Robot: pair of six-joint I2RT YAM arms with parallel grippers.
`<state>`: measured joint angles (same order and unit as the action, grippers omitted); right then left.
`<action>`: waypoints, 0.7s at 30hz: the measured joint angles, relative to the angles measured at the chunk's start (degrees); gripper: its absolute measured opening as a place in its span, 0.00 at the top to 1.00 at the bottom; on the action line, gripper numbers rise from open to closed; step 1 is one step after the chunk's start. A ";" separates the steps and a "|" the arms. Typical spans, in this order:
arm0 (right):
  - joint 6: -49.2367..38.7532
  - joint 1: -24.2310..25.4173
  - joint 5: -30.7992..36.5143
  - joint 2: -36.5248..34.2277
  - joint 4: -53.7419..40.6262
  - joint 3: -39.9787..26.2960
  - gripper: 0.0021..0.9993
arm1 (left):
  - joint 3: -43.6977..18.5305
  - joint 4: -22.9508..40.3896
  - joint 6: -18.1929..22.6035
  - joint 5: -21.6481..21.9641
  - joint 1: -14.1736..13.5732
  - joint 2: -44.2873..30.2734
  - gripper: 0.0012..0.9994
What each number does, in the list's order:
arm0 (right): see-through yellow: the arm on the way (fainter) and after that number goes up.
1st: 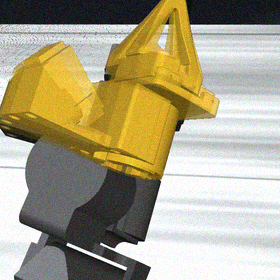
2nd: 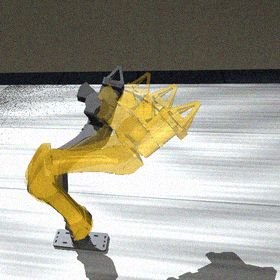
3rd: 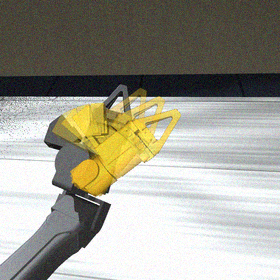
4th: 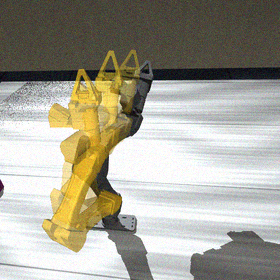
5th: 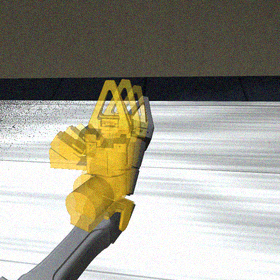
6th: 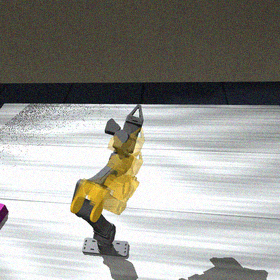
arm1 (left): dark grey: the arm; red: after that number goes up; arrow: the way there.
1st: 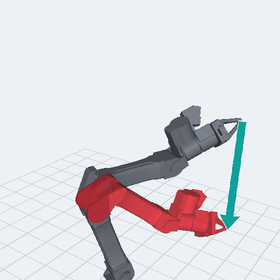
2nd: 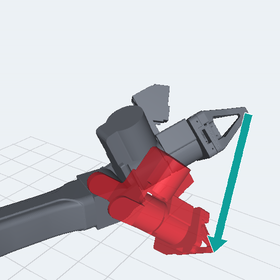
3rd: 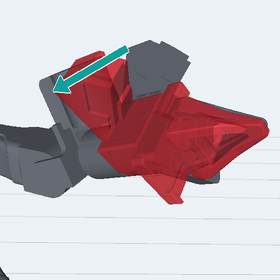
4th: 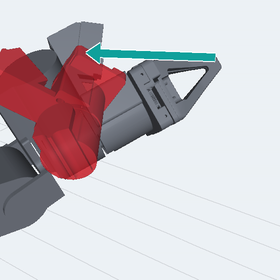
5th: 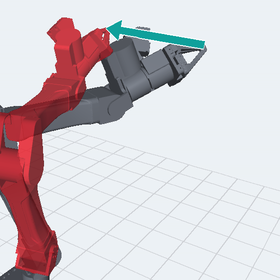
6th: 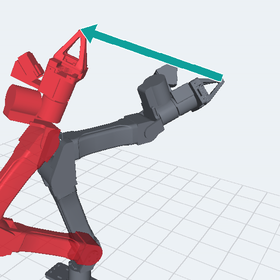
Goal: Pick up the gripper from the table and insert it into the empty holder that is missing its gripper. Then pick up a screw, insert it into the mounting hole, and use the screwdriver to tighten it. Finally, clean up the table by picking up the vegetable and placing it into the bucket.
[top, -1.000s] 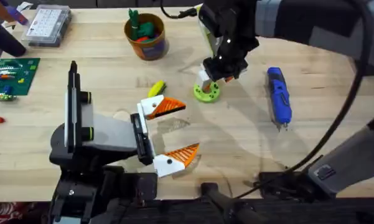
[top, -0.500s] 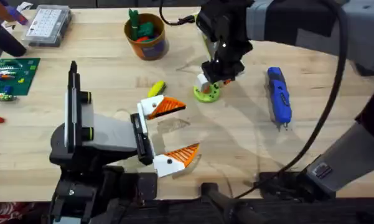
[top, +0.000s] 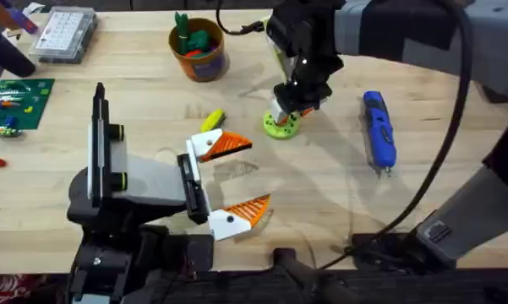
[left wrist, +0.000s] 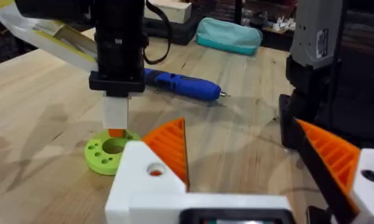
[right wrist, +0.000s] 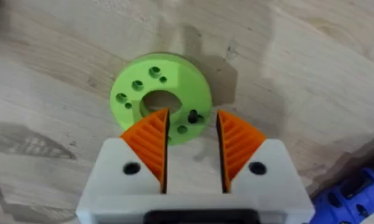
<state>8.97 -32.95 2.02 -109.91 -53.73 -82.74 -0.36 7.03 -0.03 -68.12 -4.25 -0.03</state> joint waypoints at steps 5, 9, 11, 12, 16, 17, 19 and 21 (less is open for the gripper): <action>-0.04 0.00 0.00 0.02 0.04 0.00 0.65 | 0.00 0.00 0.00 0.00 0.00 0.00 0.01; -0.04 0.00 0.00 0.02 0.08 0.00 0.71 | 0.00 0.00 0.00 0.00 0.00 0.00 0.01; -0.02 0.00 0.00 0.02 0.09 0.00 0.73 | 0.00 0.00 0.00 0.00 0.00 0.00 0.01; -0.02 0.00 0.00 0.02 0.09 0.00 0.74 | 0.00 0.00 0.00 0.00 0.00 0.00 0.01; -0.02 0.00 0.00 0.02 0.15 0.00 0.77 | 0.00 0.00 0.00 0.00 0.00 0.00 0.01; -0.02 0.00 -0.02 0.02 0.19 0.00 0.78 | 0.00 0.00 0.00 0.00 0.00 0.00 0.01; -0.04 0.00 0.00 0.00 0.17 0.00 0.79 | 0.00 -0.02 0.00 0.00 0.00 0.00 0.01; -0.02 0.00 0.00 0.02 0.19 0.00 0.81 | 0.00 0.00 0.00 0.00 0.00 0.00 0.01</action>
<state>8.95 -32.95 2.02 -109.89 -53.54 -82.74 -0.36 7.03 -0.03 -68.12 -4.25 -0.03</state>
